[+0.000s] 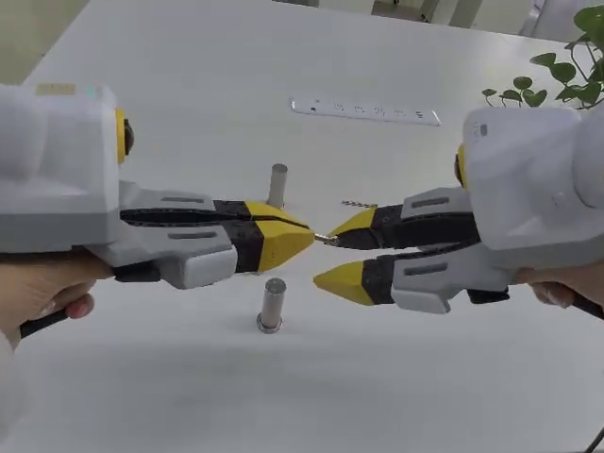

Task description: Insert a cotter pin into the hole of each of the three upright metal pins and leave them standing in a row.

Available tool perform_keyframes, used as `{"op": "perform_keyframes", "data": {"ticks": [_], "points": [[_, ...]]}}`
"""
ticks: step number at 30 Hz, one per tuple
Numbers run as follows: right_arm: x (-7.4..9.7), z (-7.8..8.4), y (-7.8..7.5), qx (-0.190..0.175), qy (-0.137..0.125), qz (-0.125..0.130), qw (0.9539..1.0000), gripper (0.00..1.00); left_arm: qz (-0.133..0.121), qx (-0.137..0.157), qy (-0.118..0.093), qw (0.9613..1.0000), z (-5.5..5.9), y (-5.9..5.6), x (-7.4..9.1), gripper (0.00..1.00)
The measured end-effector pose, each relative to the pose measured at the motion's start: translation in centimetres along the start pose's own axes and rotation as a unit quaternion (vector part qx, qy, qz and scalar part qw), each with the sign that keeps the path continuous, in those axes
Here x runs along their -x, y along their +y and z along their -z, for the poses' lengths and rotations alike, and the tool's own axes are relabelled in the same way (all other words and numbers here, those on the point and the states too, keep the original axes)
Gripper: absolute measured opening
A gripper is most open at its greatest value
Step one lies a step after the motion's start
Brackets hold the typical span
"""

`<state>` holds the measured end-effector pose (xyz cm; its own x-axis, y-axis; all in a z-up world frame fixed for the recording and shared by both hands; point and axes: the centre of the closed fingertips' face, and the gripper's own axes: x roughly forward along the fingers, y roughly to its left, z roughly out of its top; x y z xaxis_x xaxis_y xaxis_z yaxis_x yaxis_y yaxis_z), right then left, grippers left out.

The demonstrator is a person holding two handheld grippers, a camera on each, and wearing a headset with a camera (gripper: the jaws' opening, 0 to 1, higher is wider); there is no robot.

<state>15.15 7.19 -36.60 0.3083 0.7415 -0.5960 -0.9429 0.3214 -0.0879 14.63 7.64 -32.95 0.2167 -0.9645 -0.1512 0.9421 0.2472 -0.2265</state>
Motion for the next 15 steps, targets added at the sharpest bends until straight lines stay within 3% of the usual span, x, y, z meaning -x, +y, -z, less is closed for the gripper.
{"op": "perform_keyframes", "data": {"ticks": [4, 12, 15], "points": [[0.0, -0.1, 0.3, -0.006, -0.004, -0.006, 1.0000, 0.12, 0.018, -0.021, 0.000, 0.9996, -0.2, -0.8, -0.2, 0.00], [0.0, 0.5, 1.7, 0.012, 0.010, -0.028, 0.9995, 0.00, 0.035, -0.044, 0.031, 0.9980, 1.1, -1.4, -0.8, 0.00], [-0.2, 0.9, 1.9, 0.015, 0.016, -0.033, 0.9992, 0.00, 0.040, -0.047, 0.039, 0.9974, 1.4, -1.5, -0.7, 0.00]]}}
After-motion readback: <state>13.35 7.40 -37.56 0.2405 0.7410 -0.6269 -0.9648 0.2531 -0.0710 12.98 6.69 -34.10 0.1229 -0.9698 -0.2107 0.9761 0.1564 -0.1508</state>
